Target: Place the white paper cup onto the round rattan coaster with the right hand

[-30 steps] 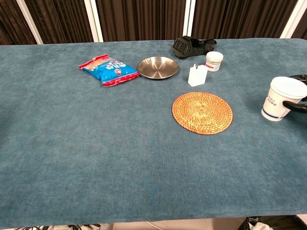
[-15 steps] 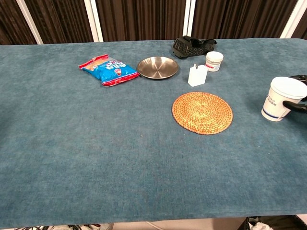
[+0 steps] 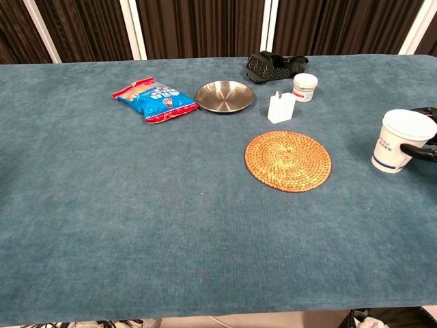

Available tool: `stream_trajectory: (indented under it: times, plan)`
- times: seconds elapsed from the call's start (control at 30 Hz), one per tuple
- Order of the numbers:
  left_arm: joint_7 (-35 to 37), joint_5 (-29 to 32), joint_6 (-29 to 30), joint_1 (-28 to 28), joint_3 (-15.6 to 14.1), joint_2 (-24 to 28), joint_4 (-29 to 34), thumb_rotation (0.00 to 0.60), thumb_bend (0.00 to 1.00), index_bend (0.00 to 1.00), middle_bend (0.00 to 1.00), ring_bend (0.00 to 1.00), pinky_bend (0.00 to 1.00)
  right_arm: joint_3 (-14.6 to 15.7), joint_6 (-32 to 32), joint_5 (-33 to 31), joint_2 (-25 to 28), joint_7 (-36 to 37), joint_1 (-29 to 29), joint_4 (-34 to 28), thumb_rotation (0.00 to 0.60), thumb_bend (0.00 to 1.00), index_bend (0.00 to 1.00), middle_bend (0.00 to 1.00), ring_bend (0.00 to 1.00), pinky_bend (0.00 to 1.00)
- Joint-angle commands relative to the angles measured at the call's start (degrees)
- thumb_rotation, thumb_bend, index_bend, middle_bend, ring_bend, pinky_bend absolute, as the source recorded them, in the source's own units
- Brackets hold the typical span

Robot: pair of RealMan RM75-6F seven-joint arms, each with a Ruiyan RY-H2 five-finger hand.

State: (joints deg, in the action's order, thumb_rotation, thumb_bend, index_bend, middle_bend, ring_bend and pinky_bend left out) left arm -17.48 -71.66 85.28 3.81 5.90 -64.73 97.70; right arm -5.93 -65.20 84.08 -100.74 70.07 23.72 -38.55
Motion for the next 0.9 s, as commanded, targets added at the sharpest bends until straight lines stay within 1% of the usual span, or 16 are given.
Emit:
stream_trajectory:
  times: [0.03, 0.3, 0.5, 0.67, 0.9]
  plan:
    - [-0.1, 0.0, 0.0, 0.0, 0.0, 0.0, 0.0, 0.600, 0.24, 0.03, 0.04, 0.00, 0.00, -0.1, -0.1, 0.0, 0.1, -0.1, 0.0, -0.1, 0.600, 0.23, 0.29, 0.31, 0.32, 0.18]
    - [-0.1, 0.1, 0.0, 0.0, 0.0, 0.0, 0.2, 0.600, 0.24, 0.03, 0.04, 0.00, 0.00, -0.5, -1.0, 0.2, 0.7, -0.3, 0.4, -1.5, 0.600, 0.23, 0.33, 0.33, 0.32, 0.18]
    - [0.1, 0.1, 0.0, 0.0, 0.0, 0.1, 0.3, 0.600, 0.24, 0.03, 0.04, 0.00, 0.00, -1.2, -1.6, 0.2, 1.6, -1.7, 1.1, -4.0, 0.600, 0.23, 0.33, 0.34, 0.33, 0.18]
    - [0.4, 0.3, -0.1, 0.0, 0.1, 0.2, 0.4, 0.600, 0.24, 0.03, 0.04, 0.00, 0.00, -2.1, -1.2, 0.4, 3.0, -3.9, 2.7, -7.6, 0.600, 0.23, 0.33, 0.34, 0.33, 0.18]
    - [0.8, 0.4, -0.3, 0.0, 0.1, 0.3, 0.6, 0.600, 0.24, 0.03, 0.04, 0.00, 0.00, -4.0, 1.6, -0.2, 5.2, -8.0, 6.0, -15.1, 0.600, 0.23, 0.33, 0.33, 0.33, 0.18]
